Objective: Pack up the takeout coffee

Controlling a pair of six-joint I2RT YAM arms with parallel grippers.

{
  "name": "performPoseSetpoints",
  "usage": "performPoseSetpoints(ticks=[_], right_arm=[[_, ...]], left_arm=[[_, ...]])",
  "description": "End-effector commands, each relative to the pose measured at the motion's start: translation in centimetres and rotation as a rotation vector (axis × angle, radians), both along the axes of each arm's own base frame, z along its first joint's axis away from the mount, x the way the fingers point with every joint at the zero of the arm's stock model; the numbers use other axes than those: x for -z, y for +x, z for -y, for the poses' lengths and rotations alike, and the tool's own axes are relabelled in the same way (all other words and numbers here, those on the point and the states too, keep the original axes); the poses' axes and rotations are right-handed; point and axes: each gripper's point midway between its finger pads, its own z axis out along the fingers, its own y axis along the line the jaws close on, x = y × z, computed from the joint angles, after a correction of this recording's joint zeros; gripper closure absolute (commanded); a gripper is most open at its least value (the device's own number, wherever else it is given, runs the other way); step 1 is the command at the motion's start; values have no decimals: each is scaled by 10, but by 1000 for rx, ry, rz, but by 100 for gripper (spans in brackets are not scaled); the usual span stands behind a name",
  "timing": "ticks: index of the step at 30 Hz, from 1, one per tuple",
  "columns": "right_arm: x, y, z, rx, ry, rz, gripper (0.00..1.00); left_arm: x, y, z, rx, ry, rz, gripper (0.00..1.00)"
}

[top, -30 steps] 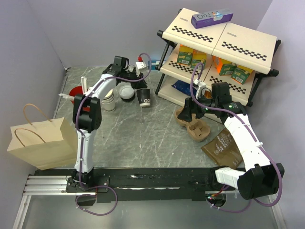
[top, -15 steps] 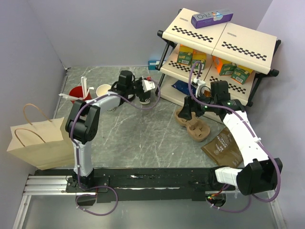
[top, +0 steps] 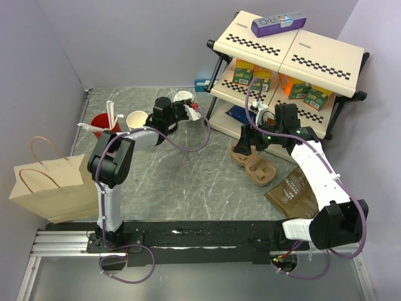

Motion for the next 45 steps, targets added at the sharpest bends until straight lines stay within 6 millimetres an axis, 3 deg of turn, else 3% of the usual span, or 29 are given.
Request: performPoseSetpoints(ticks=[1, 11, 14, 15, 18, 28, 29, 30, 37, 38, 39, 41, 42, 44, 45], right_arm=[[-16, 10, 2, 2, 0, 57, 7], [-11, 9, 2, 1, -3, 44, 7], [-10, 8, 1, -1, -1, 42, 7], [-10, 9, 1, -2, 0, 41, 7], [-11, 10, 1, -1, 1, 44, 7], [-5, 10, 6, -19, -42, 48, 7], [-5, 12, 8, -18, -56, 54, 7], [-2, 12, 11, -26, -85, 60, 7], [11, 16, 38, -26, -254, 88, 0], [16, 17, 45, -34, -295, 86, 0], [20, 17, 49, -37, -324, 79, 0], [36, 14, 64, -46, -417, 45, 0], [41, 15, 69, -43, -442, 39, 0], [55, 12, 76, -59, -483, 11, 5], [59, 11, 77, -64, -488, -4, 11]], left_arm=[[-1, -1, 8, 11, 2, 46, 83], [29, -14, 14, 20, 37, 1, 82], [32, -19, 14, 13, 38, -6, 71], [31, -22, 15, 14, 35, -5, 63], [33, -29, 14, 12, 34, -20, 49], [33, -52, 17, 35, 10, -130, 28], [26, -55, 17, 35, -8, -146, 22], [25, -59, 17, 36, -22, -163, 1], [-19, -95, 20, 88, -128, -298, 1], [-42, -101, 22, 108, -157, -291, 1], [-38, -109, 21, 114, -150, -359, 1], [-66, -121, 23, 131, -213, -417, 1], [-60, -131, 21, 124, -203, -496, 1], [-80, -147, 20, 137, -250, -558, 0], [-74, -159, 16, 124, -247, -634, 1]])
